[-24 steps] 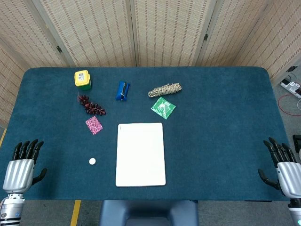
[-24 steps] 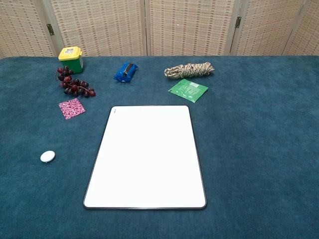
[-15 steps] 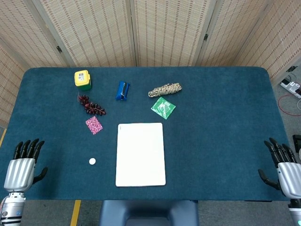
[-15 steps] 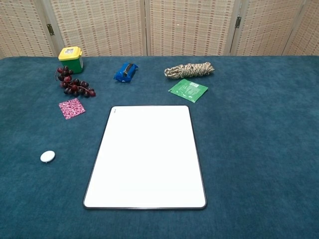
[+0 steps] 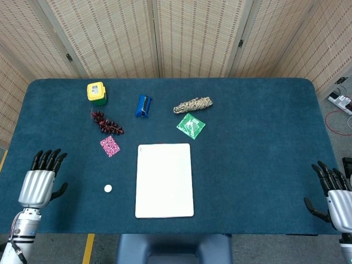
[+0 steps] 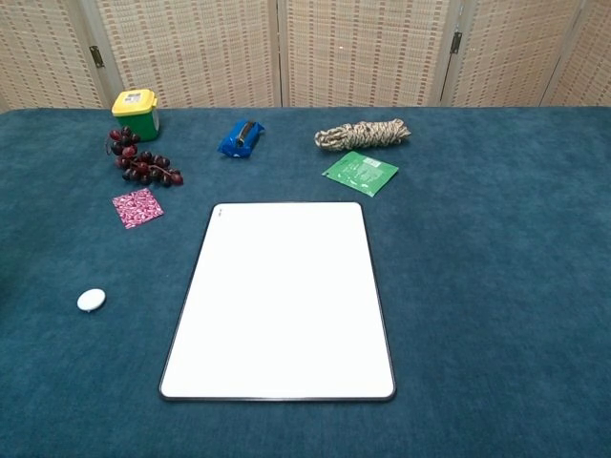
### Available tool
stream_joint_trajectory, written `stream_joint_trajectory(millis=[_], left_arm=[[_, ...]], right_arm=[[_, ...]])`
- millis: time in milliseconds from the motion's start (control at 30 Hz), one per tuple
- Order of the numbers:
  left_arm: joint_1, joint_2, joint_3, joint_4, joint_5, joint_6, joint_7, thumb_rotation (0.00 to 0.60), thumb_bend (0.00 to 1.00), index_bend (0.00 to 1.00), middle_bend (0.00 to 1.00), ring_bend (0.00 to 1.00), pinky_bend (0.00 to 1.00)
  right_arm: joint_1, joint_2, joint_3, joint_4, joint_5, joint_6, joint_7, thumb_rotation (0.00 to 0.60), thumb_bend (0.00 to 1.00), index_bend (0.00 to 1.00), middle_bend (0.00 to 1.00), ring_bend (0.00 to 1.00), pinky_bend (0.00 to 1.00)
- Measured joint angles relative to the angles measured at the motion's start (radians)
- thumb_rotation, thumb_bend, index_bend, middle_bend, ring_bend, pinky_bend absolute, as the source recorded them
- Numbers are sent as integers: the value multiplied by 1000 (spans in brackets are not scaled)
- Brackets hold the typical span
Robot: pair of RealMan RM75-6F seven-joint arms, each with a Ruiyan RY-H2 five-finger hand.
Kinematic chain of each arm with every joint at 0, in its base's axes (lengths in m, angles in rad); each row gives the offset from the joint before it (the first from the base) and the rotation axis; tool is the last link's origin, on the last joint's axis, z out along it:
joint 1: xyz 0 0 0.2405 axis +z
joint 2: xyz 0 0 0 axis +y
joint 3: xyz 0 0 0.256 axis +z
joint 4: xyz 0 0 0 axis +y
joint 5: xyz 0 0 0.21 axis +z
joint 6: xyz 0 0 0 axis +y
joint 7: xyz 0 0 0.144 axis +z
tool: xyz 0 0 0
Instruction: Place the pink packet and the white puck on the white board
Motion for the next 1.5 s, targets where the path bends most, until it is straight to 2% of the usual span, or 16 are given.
stream_joint_trajectory(millis=[233,400,733,1033,1333,1500], left_arm=[[-126,-22,-59,11,-74,-171,-52,600,332,168,104,100,0],[-231,-68,-101,44,-167,-263,5,600,322,168,104,99,0],[-419,-176,-154,138,-479,-428,140,600,301,169,99,89,0],[-569,-256,-146,223,-758,-472,275,600,299,131,72,68,0],[-652,-291,-113,310,-1011,-467,345,600,299,141,70,65,0],[-674,-297,-89,354,-1071,-466,351,600,305,167,70,65,0]], right_arm=[[-6,8,-1,-13,-2,10,-6,600,365,33,64,98,42],[-16,16,-3,-21,3,21,-9,600,365,33,64,98,42],[-25,25,-4,-21,11,26,-1,600,365,33,64,98,42],[-24,21,-1,-5,19,18,18,600,365,33,64,97,42],[-30,17,1,17,31,17,40,600,365,33,64,97,42],[-28,15,1,18,26,16,40,600,365,33,64,97,42]])
